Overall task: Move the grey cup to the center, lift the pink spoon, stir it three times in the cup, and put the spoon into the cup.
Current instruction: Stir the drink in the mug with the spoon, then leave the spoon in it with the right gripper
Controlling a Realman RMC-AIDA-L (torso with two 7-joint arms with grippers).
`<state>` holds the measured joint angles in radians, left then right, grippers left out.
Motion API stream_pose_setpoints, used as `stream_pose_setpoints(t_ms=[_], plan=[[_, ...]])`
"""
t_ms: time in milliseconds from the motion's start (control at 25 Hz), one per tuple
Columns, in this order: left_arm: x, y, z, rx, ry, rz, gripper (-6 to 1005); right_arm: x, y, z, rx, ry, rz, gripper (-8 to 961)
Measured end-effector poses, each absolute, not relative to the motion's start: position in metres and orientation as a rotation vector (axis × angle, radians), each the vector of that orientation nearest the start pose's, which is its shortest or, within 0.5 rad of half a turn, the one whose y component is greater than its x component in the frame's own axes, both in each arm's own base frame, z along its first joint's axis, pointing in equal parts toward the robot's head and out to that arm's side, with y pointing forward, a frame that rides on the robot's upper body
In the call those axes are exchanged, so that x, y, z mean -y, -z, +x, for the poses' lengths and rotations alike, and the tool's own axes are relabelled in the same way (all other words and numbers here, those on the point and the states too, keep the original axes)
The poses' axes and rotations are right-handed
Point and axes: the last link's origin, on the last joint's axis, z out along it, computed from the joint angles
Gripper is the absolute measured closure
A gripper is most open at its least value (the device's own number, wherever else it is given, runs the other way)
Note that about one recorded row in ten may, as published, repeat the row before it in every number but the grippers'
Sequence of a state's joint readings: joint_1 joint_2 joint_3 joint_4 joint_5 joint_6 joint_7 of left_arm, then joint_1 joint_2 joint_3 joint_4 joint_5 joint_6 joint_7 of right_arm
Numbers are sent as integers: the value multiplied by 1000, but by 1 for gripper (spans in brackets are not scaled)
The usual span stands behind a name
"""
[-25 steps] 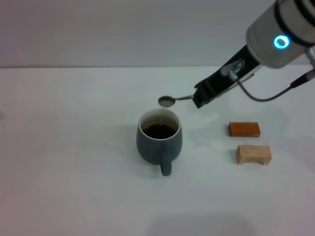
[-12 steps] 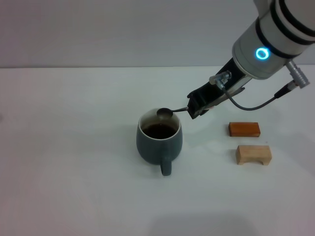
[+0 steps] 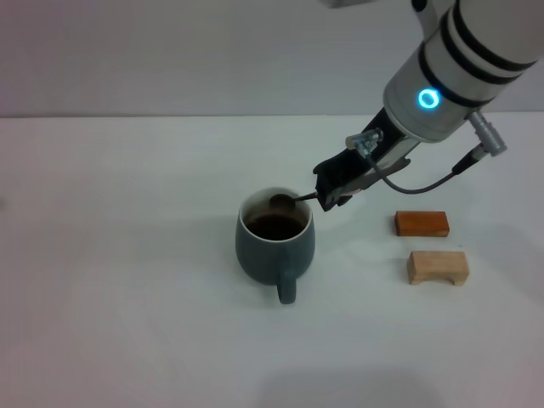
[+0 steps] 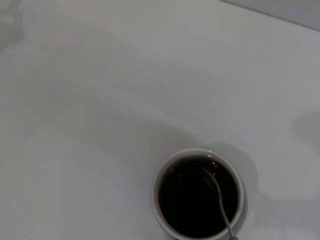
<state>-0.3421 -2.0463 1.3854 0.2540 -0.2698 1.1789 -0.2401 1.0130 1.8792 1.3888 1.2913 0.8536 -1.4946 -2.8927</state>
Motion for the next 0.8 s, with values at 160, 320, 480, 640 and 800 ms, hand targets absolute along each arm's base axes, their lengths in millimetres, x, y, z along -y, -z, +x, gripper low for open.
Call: stream_pose_setpoints(t_ms=[160, 320, 480, 640, 800], plan=[[-325, -84, -371, 544, 748, -1172, 953, -383, 24, 45, -1253, 410, -2415, 832], [-326, -84, -371, 542, 751, -1171, 953, -384, 29, 46, -1269, 416, -2410, 832], [-327, -84, -370, 540, 752, -1172, 953, -387, 36, 48, -1291, 430, -2399, 832], [-328, -84, -369, 541, 753, -1173, 953, -389, 41, 46, -1301, 443, -2393, 832], [-328, -84, -369, 541, 753, -1174, 953, -390, 44, 45, -1300, 452, -2389, 832]])
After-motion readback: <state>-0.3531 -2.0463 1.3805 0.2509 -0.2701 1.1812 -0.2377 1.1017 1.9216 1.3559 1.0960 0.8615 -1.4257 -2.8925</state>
